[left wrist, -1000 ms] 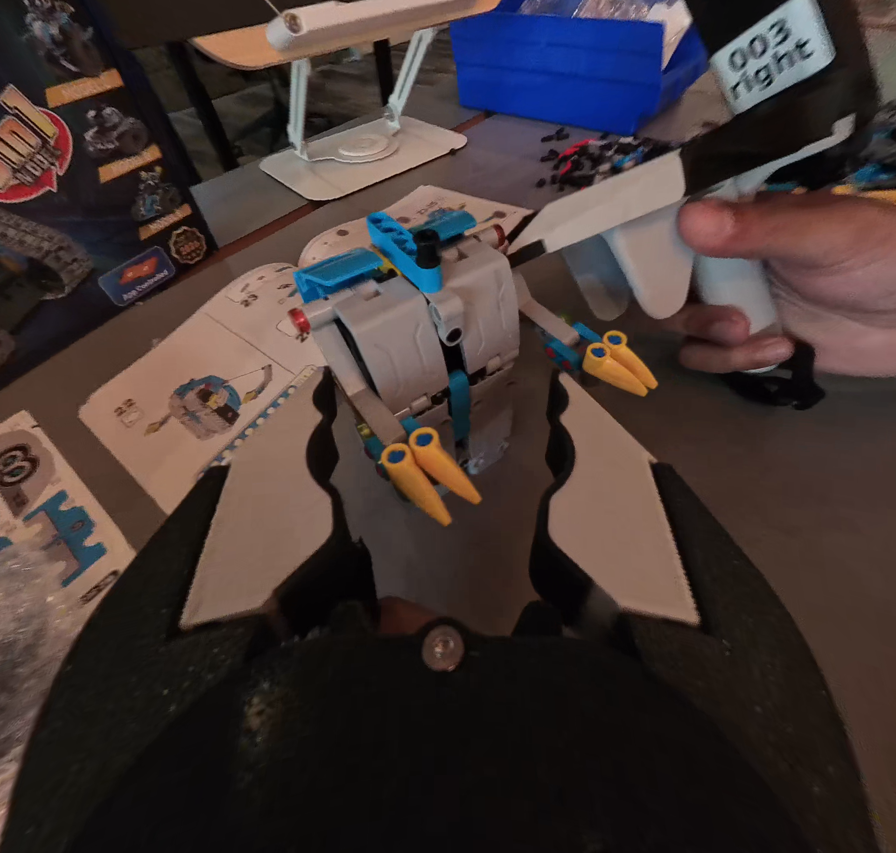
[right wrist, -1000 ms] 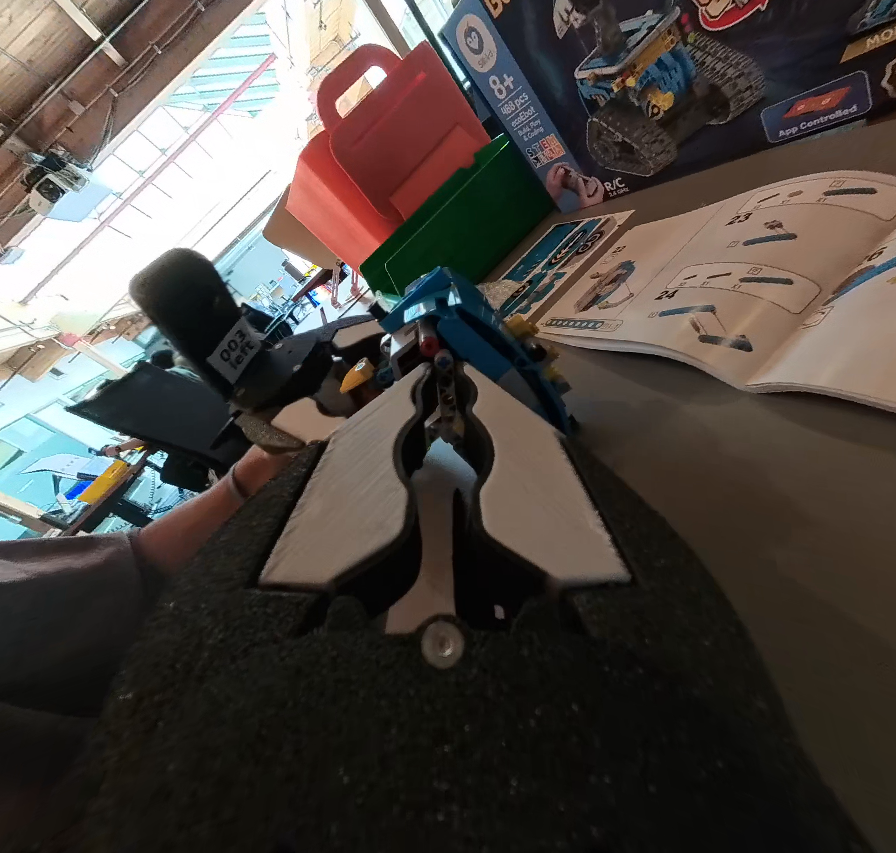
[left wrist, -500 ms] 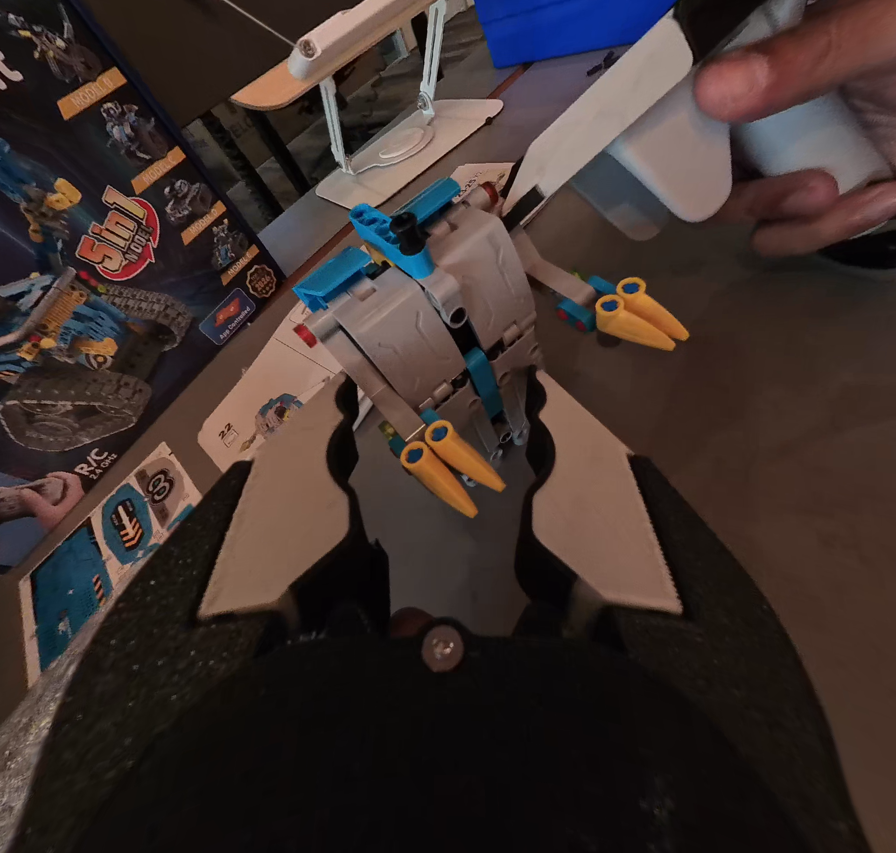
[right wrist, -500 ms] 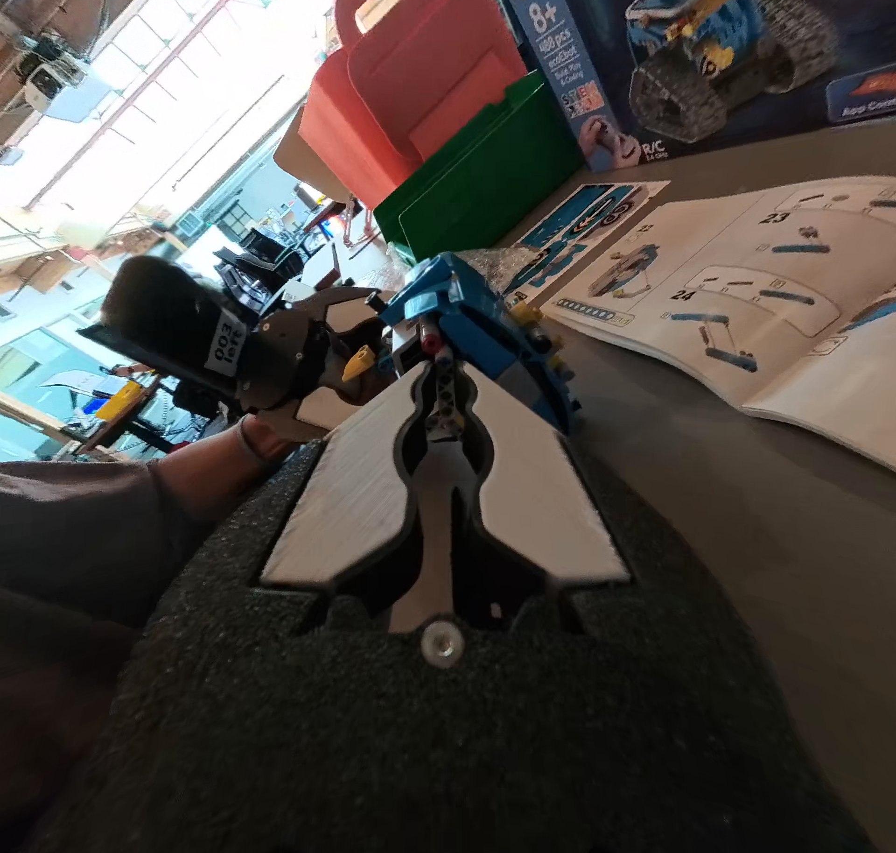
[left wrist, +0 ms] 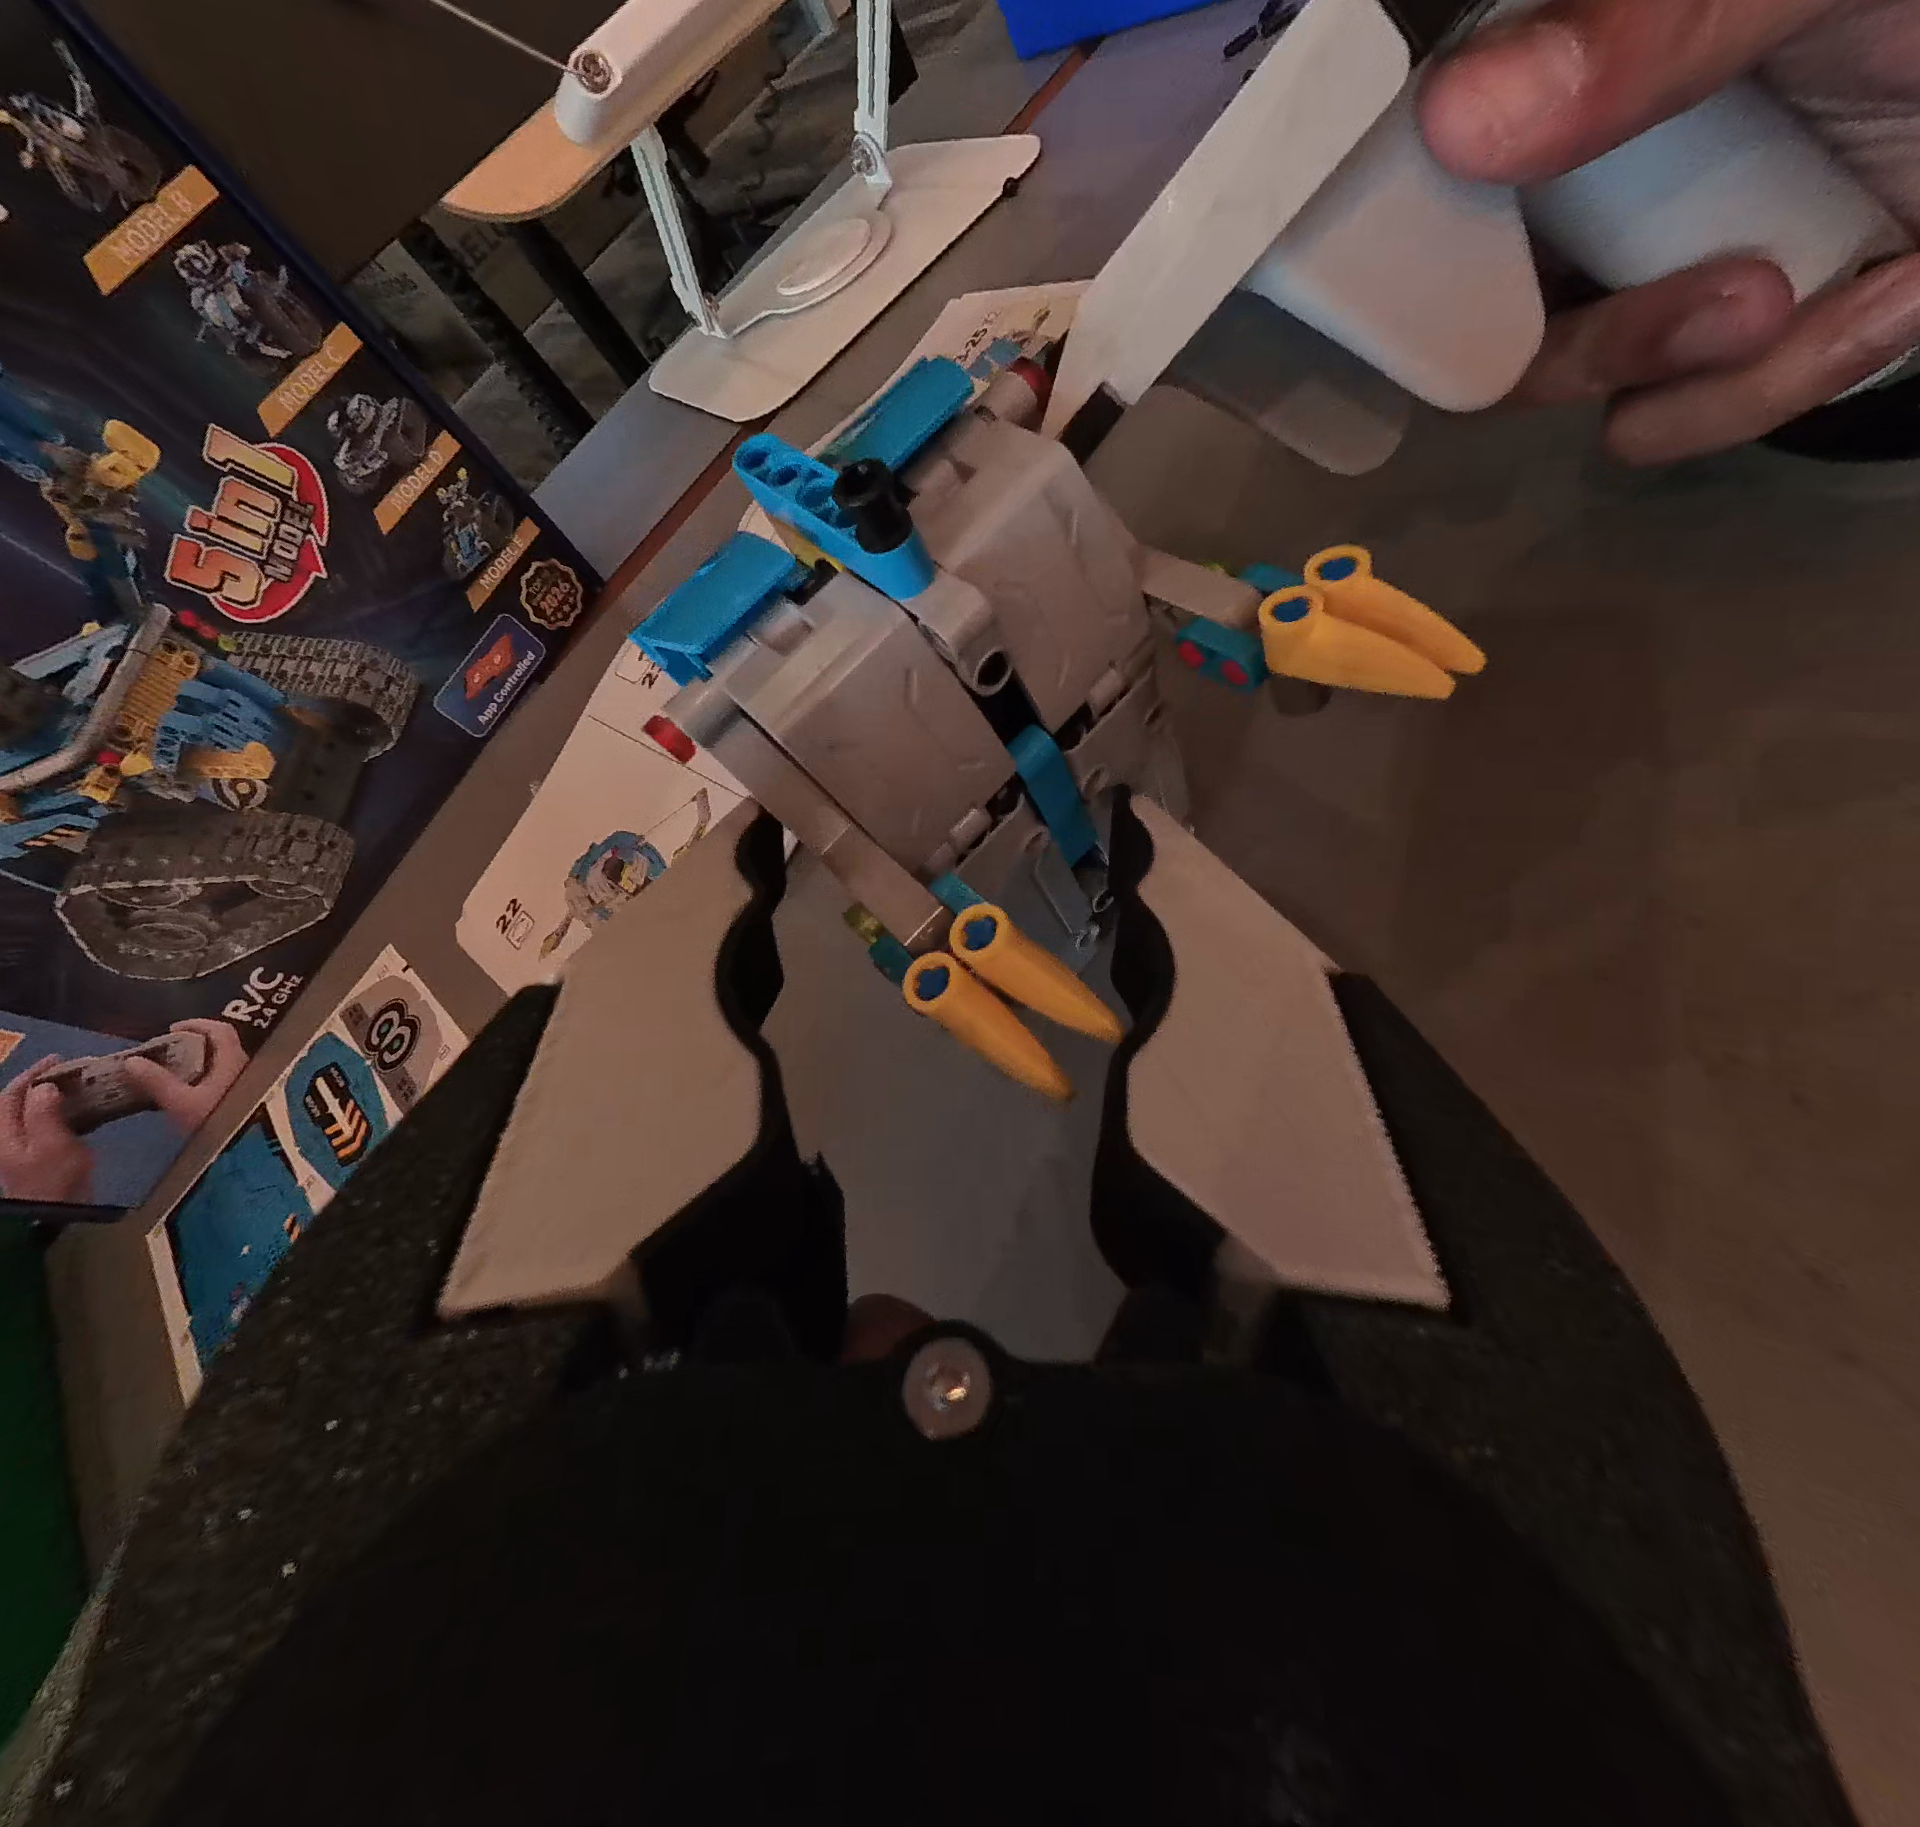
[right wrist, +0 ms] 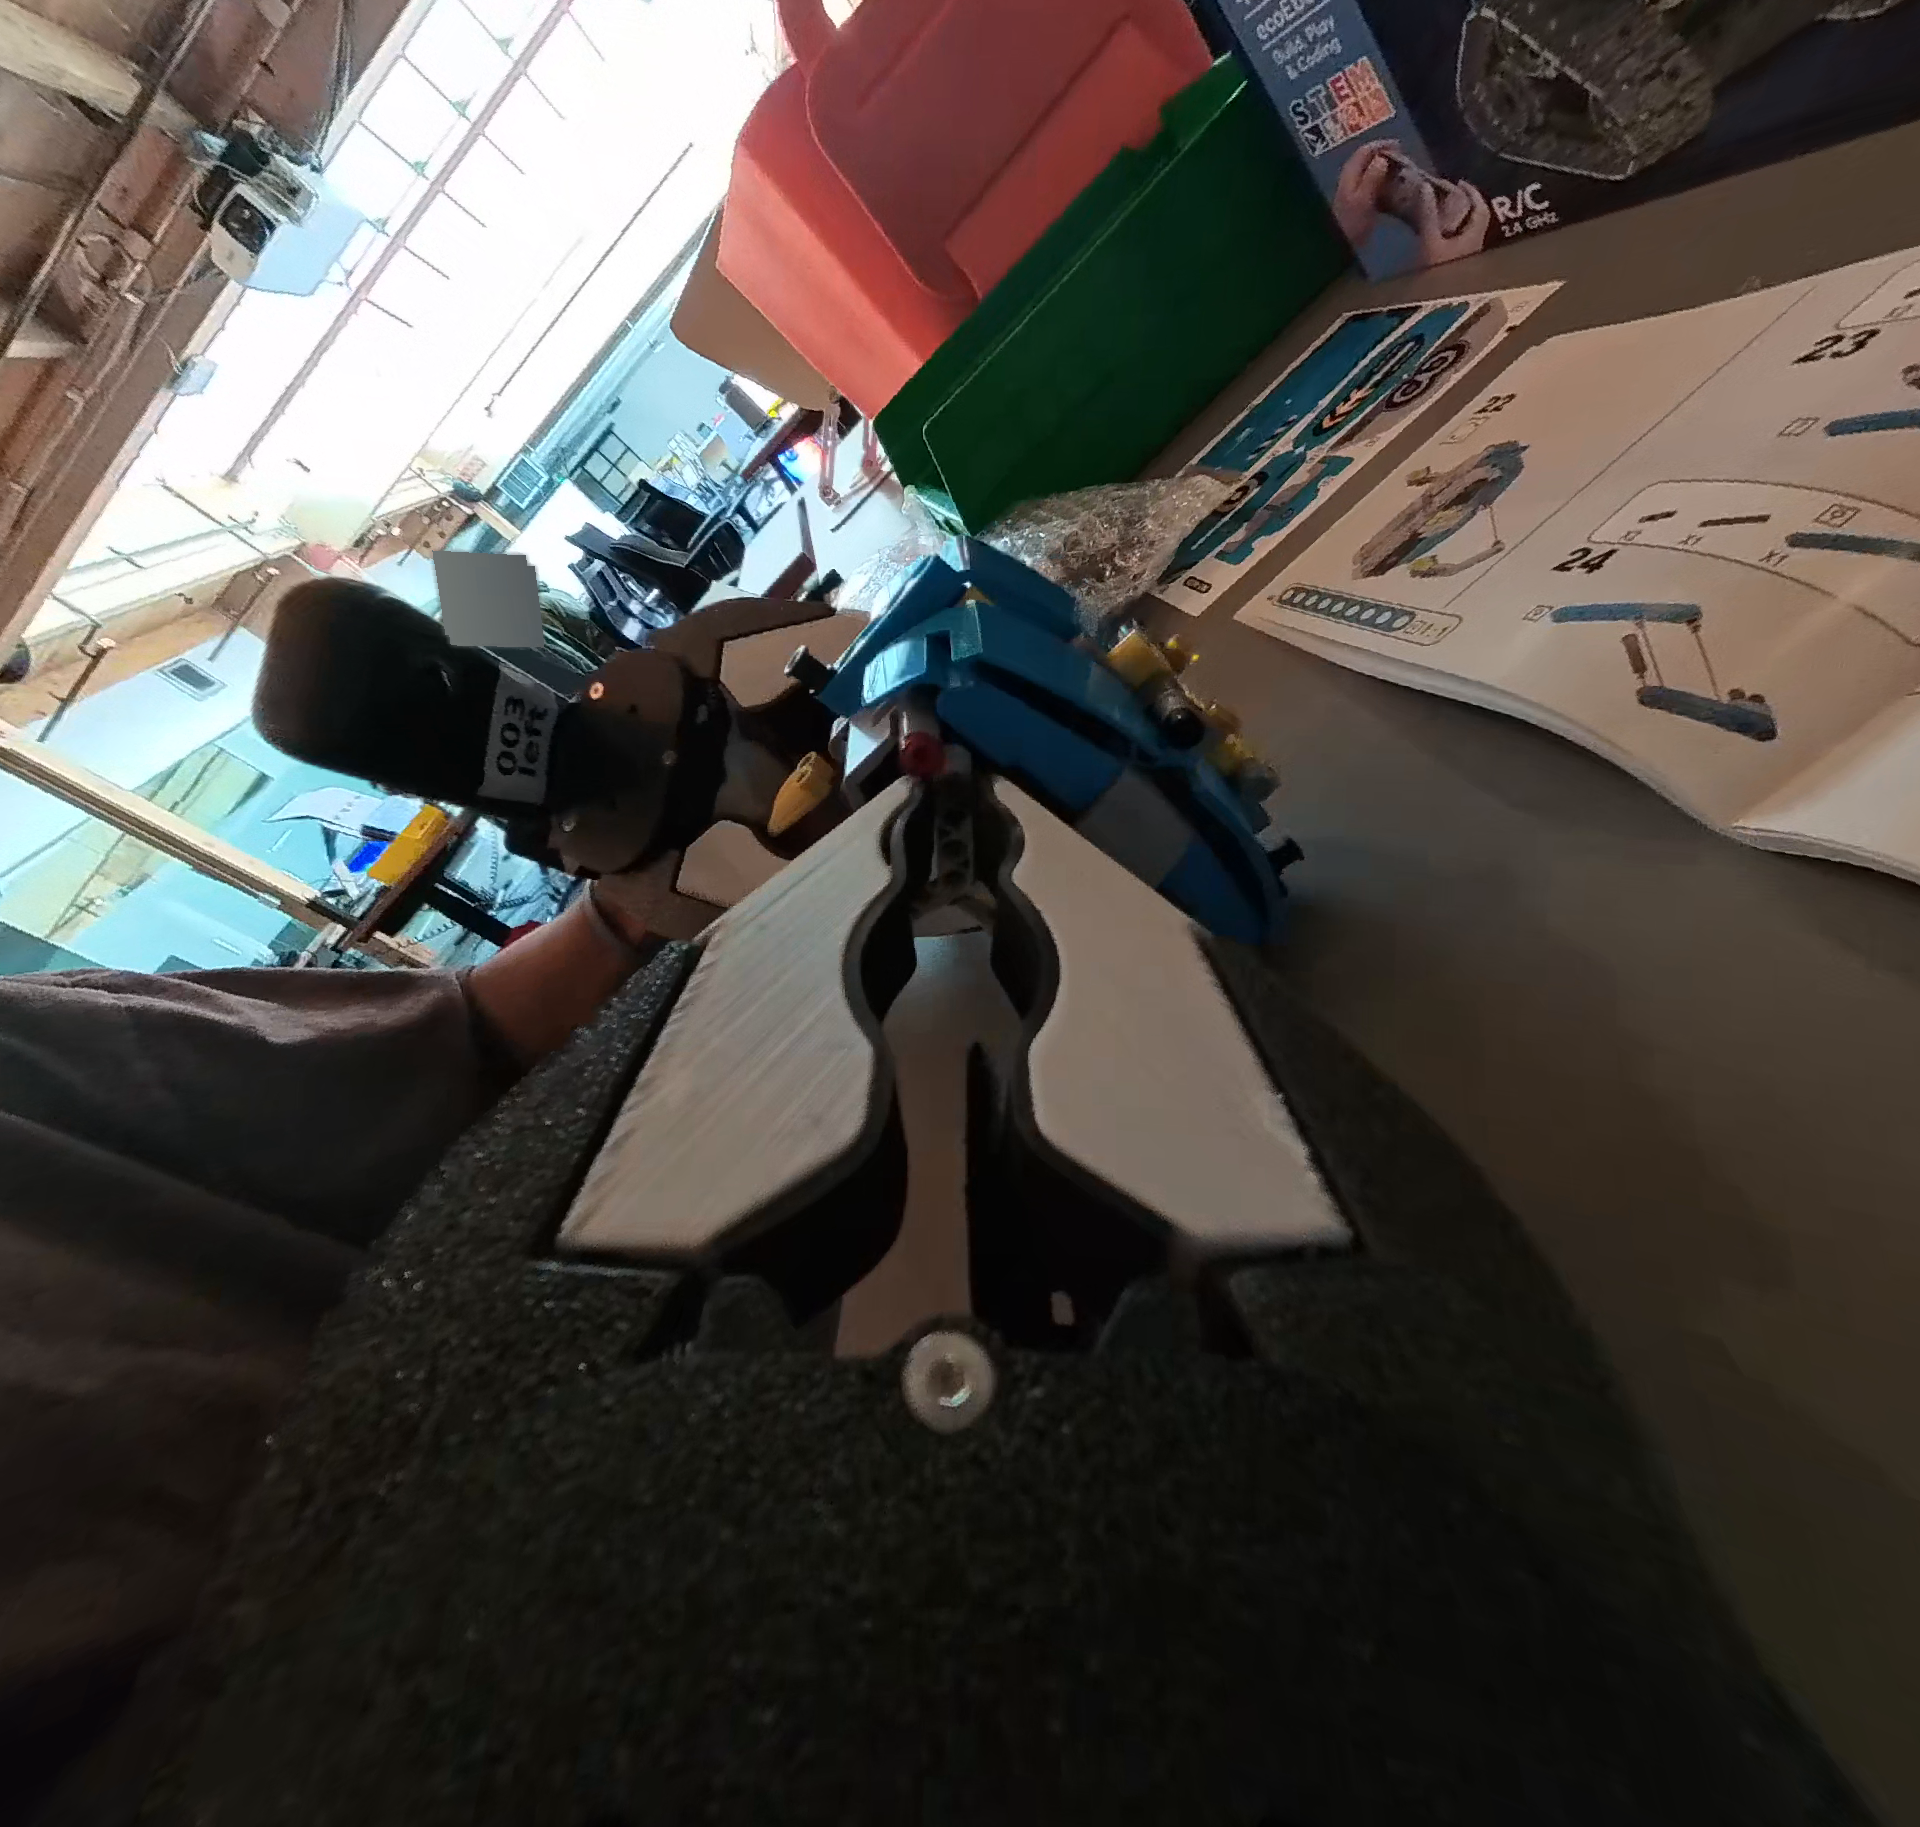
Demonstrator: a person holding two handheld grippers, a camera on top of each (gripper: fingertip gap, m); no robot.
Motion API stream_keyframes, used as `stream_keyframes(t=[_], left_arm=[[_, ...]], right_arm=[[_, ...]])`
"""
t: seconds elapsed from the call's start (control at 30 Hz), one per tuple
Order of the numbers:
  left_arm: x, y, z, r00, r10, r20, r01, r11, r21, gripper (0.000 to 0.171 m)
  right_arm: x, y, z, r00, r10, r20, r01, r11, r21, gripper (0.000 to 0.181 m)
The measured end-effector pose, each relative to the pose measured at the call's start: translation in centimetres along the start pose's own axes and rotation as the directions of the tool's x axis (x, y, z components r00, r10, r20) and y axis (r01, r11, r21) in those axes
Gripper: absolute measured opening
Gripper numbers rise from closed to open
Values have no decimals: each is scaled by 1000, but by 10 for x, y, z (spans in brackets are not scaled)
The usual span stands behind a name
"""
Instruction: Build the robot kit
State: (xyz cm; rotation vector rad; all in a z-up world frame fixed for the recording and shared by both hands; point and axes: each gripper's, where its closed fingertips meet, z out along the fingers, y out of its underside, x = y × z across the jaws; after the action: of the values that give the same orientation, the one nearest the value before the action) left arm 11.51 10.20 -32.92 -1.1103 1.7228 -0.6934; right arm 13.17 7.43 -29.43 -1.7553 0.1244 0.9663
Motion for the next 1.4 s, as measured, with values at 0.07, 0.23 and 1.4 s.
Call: stream_keyframes(t=[0.07,0.23,1.4], left_arm=[[0,1,0,1000,-10,-4,10,1000,4,63],[-1,0,-2,994,-94,-60,95,995,22,65],[-13,-8,-16,987,-162,-5,162,980,113,74]], right_arm=[[0,0,1,1000,2,-3,-2,1000,0,7],[3,-2,0,999,50,12,-50,998,22,7],[14,-6,-34,989,-53,-137,61,997,52,22]])
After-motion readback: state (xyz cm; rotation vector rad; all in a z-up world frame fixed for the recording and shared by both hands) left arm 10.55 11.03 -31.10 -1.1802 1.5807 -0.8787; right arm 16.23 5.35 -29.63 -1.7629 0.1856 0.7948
